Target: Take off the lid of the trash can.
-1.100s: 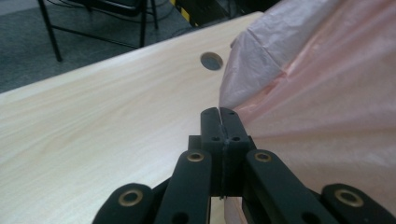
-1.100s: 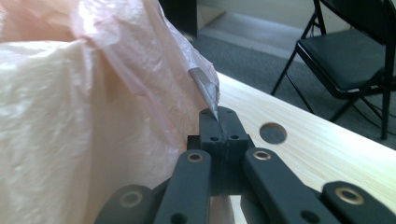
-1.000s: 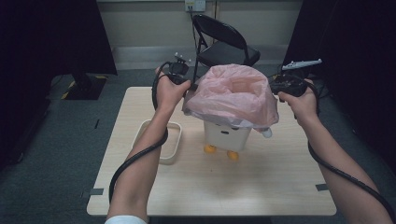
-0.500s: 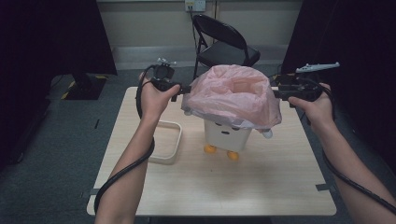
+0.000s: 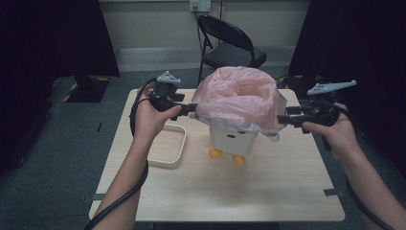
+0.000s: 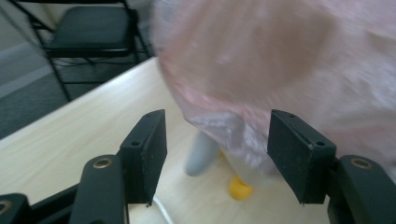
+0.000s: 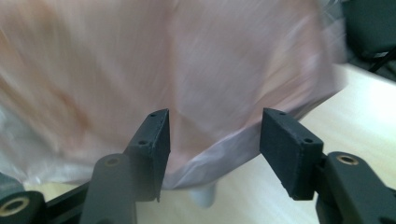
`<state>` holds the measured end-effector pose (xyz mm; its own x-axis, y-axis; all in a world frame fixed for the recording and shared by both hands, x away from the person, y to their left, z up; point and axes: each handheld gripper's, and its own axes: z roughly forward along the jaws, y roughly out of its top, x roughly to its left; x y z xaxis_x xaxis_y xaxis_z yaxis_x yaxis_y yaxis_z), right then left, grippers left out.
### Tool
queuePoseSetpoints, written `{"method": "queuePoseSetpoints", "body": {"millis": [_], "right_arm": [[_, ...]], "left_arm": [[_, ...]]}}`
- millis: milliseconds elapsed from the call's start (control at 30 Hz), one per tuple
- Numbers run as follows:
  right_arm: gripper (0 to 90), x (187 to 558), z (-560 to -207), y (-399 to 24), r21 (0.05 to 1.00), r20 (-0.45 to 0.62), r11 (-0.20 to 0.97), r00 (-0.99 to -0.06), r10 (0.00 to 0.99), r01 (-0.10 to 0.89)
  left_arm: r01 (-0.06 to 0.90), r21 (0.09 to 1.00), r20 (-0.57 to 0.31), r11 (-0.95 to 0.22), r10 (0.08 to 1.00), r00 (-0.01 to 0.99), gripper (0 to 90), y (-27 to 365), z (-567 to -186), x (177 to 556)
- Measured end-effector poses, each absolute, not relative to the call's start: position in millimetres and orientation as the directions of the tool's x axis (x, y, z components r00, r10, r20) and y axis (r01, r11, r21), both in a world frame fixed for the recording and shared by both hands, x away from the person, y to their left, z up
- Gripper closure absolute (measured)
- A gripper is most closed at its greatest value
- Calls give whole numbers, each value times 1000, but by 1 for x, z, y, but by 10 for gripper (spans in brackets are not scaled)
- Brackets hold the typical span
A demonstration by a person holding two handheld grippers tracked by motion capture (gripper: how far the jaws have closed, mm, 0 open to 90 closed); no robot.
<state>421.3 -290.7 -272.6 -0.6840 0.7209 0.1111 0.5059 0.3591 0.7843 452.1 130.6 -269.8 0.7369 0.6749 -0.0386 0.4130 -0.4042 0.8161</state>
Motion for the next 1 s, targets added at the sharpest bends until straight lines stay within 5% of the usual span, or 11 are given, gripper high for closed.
{"method": "queuePoseSetpoints", "body": {"millis": [167,367,633,700,800,1000], "right_arm": [[437,422,-295,-269,743,78,441,-719,691,504],[616,431,-302,-266,759,106,432,-747,656,488],[883,432,-296,-260,743,121,445,-754,645,500],[900,431,-296,-260,744,129,443,-758,639,500],[900,430,-297,-259,735,113,465,-766,633,493],[900,427,-299,-266,723,84,486,-761,643,491]], "left_arm": [[389,810,-37,-438,625,780,370,126,-278,447],[358,806,-47,-472,552,832,338,115,-283,447],[349,804,-81,-481,493,866,552,95,-290,443],[374,786,-90,-492,509,856,628,94,-289,442],[435,772,-151,-464,531,834,856,96,-290,441],[520,734,-192,-437,601,776,900,110,-297,442]]}}
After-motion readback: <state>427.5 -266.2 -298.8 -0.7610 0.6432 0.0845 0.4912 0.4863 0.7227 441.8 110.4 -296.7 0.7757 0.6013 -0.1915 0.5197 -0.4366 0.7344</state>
